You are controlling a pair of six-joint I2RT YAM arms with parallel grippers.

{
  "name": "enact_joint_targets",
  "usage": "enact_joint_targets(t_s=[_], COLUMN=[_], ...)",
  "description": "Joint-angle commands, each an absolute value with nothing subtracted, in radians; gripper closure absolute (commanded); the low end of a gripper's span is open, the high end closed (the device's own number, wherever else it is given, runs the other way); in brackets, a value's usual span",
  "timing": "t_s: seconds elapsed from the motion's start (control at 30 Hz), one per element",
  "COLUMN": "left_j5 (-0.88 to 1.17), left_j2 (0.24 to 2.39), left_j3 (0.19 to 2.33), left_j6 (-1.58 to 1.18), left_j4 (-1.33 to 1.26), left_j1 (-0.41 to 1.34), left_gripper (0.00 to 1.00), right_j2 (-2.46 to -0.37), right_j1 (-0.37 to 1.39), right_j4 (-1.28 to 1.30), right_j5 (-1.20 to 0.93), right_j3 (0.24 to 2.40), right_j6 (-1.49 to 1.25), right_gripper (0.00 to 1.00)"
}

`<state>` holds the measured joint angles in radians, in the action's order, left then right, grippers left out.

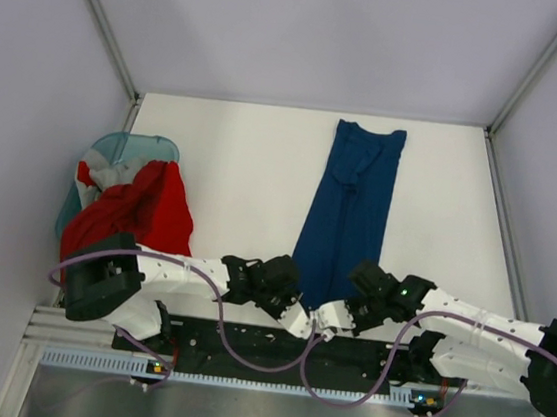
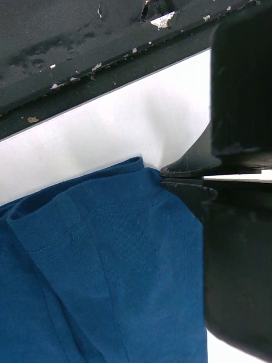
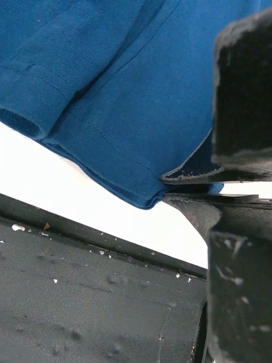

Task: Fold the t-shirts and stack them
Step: Grab the bottom of the folded rectangular tshirt with both arms

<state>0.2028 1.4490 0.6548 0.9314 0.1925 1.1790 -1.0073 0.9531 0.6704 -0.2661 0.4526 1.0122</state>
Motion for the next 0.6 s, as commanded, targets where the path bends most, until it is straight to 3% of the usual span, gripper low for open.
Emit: enact_joint_targets(t_s=[0.0,0.3,0.57], left_j5=[0.166,0.046,-0.133], left_j2=[1.450,1.433,1.512], left_j3=[0.686,0.808,1.018], left_j6=[0.865,0.733,0.608], left_j4=[0.219,0.285,0.250], left_j1=[1.183,1.169,1.068], left_gripper=[1.00,1.00,1.00], right_j2=[-1.035,-0.962,-0.885], right_j1=[0.968,0.948,0.654], right_j4=[0.626,0.730,0.730], right_j5=[-0.293,-0.256,-0.376], right_j3=[0.434,0.509,0.620], right_j6=[1.020,0.985,1.009], right_gripper=[1.00,1.00,1.00])
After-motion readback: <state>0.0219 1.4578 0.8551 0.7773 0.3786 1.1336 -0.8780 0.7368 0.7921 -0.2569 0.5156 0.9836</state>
